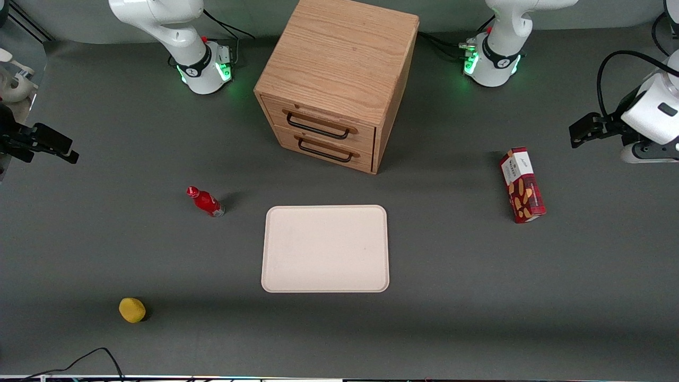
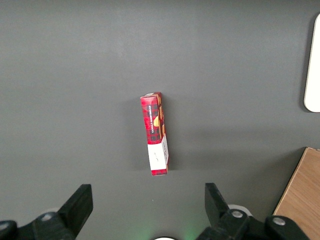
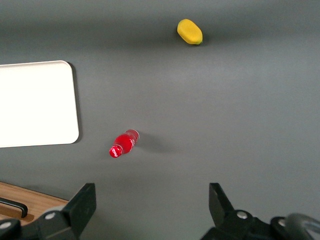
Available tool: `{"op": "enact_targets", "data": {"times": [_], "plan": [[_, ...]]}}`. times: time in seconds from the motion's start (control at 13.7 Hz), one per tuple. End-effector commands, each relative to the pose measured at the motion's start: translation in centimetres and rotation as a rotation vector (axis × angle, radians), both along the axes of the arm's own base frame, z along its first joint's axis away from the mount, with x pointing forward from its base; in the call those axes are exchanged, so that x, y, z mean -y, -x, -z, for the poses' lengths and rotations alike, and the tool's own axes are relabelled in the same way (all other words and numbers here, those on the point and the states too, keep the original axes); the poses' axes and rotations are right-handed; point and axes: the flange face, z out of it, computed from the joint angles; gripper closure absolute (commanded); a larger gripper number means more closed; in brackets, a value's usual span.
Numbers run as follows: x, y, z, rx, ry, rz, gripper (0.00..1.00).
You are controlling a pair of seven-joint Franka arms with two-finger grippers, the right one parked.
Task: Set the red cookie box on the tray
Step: 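Lower the open left gripper over the red shortbread box and close it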
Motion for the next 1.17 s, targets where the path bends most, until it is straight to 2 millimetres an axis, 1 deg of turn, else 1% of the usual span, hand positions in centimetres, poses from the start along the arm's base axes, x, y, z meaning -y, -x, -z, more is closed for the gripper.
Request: {"op": "enact_targets", "data": {"times": [0.0,0.29,0.37,0.44,0.51,0.66,0.73,0.8,0.88,0.95,1.02,1.1], "plan": [[0.0,-0.3,-0.7,-0.013,0.005,-0.017,0.00],[0.0,0.0,0.3,-0.075,0.005,0.027,0.00],[0.1,0.2,0.9,-0.109,0.006,0.042,0.00],[0.3,0.4,1.9,-0.138,0.006,0.047,0.00],[0.5,0.8,3.4,-0.161,0.004,0.052,0.00],[0.1,1.0,6.3,-0.180,0.004,0.045,0.00],[-0.3,0.7,8.4,-0.163,0.004,0.034,0.00],[-0.9,0.6,11.2,-0.135,0.007,0.026,0.00],[-2.2,1.1,13.9,-0.106,0.012,0.007,0.00],[-3.0,1.7,16.6,-0.086,0.015,-0.003,0.00],[-3.3,2.2,18.6,-0.068,0.018,-0.005,0.00],[-4.3,2.6,20.6,-0.050,0.021,-0.023,0.00]]}}
